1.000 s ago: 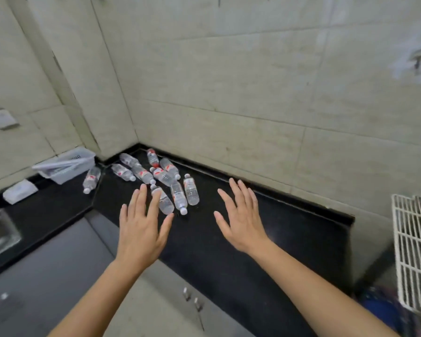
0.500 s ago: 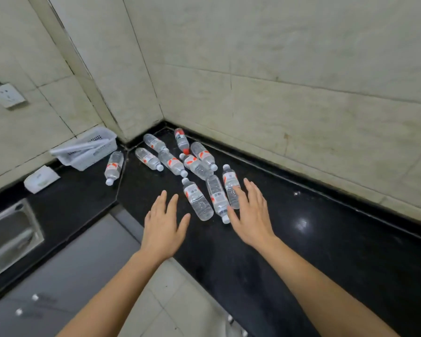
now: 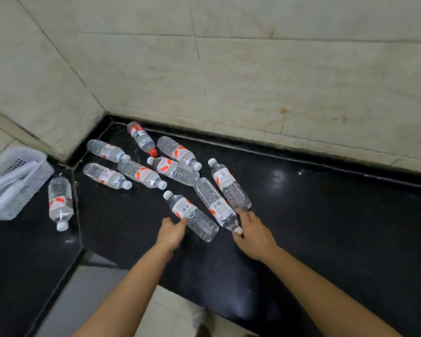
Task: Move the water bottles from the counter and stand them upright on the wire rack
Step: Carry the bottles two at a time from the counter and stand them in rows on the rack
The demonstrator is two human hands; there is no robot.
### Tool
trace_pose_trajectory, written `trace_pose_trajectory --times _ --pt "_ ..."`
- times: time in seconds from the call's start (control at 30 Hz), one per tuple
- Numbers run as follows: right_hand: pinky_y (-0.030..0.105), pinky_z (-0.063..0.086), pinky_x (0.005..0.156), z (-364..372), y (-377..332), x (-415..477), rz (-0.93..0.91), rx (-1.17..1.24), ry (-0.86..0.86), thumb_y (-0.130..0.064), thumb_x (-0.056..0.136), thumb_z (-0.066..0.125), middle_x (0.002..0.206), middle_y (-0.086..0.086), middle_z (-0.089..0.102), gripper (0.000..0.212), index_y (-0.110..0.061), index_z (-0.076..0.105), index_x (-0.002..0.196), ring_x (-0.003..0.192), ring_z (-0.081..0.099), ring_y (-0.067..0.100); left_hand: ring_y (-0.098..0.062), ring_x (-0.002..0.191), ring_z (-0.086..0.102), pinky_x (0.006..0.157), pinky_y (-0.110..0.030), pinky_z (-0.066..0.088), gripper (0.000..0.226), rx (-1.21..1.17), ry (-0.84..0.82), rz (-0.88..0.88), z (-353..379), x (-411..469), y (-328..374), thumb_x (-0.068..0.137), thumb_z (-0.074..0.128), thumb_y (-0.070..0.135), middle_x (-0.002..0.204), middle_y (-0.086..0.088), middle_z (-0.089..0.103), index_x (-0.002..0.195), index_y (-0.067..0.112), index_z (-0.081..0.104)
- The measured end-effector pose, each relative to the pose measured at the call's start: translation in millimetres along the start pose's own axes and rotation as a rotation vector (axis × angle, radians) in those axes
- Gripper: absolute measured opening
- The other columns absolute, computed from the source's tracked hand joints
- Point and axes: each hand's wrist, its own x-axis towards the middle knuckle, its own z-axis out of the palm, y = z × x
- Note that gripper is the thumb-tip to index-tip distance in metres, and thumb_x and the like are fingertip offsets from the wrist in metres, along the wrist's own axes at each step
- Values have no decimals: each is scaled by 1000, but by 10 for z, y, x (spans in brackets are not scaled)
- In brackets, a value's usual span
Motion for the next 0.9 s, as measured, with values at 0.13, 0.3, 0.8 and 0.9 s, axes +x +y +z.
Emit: trace_pose_trajectory --times 0.13,0.3,0.8,0.9 --pt "39 43 107 218 -58 -1 197 133 -70 -33 97 60 148 13 41 78 -21 16 160 132 49 31 -29 119 54 72 -44 56 80 -95 -203 -128 97 432 129 89 58 63 145 -5 47 147 16 31" --pt "31 41 107 535 -265 81 374 324 62 -26 98 61 145 13 47 74 -20 21 160 132 50 29 -38 127 52 92 -56 53 116 -33 -240 -238 171 796 198 83 68 63 155 -12 35 156 10 -5" --pt "24 33 51 415 -495 -44 758 1197 586 -26 101 52 65 -3 51 14 -20 63 97 57 42 10 -31 99 67 70 -46 59 92 -259 -301 -280 61 1124 73 80 77 44 125 -14 61 149 14 25" --pt "28 40 59 50 -450 -162 732 1065 689 -31 88 59 71 -6 60 16 -20 67 82 67 51 13 -26 83 67 67 -40 56 51 -330 -280 -248 -10 1038 20 83 78 30 110 -13 68 121 8 53"
